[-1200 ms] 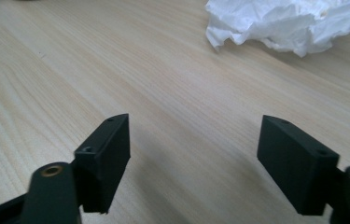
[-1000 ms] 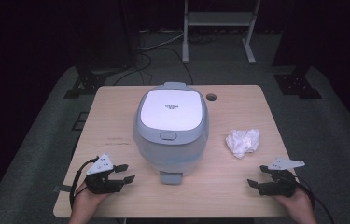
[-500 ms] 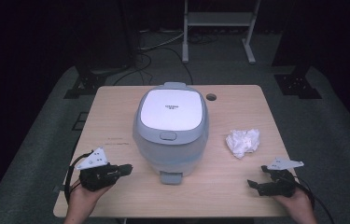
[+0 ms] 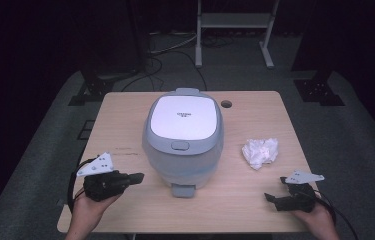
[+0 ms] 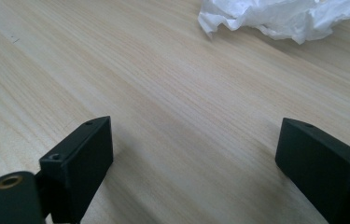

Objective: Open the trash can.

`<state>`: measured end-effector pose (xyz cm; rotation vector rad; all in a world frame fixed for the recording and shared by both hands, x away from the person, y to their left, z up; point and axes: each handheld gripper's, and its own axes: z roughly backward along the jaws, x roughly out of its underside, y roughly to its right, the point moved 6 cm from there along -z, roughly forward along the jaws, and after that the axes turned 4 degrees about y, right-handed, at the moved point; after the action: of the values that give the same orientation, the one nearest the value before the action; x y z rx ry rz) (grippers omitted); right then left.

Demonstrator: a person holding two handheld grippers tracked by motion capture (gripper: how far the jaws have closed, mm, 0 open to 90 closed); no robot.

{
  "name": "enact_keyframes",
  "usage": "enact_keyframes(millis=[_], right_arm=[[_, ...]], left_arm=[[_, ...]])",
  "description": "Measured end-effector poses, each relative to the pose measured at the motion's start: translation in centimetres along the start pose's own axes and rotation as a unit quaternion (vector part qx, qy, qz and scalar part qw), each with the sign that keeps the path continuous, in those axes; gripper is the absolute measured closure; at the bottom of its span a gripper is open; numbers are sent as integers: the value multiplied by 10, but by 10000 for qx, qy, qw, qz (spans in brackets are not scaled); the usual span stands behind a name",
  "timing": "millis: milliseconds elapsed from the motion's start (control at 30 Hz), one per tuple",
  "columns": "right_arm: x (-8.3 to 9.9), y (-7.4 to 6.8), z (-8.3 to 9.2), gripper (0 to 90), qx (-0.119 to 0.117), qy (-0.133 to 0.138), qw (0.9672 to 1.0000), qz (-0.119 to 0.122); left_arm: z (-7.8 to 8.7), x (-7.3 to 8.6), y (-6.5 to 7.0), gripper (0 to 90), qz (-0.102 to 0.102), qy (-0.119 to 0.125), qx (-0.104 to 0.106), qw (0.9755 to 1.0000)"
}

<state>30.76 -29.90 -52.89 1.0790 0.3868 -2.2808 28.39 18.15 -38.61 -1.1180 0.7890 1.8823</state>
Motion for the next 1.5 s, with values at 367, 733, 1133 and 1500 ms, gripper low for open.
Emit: enact_keyframes(millis=[367,733,1133,1500], right_arm=[[0,0,0,101,3,1,10000,1],[0,0,0,101,2,2,10000,0],[0,0,0,101,6,3,10000,-3],[0,0,0,101,6,3,10000,-4]], left_arm=[[10,-34,12,900,-85,174,198,9996],[12,-67,23,900,-337,250,346,9985],[6,-96,29,900,-551,308,419,9971],[-11,-119,36,900,-776,198,568,9952]])
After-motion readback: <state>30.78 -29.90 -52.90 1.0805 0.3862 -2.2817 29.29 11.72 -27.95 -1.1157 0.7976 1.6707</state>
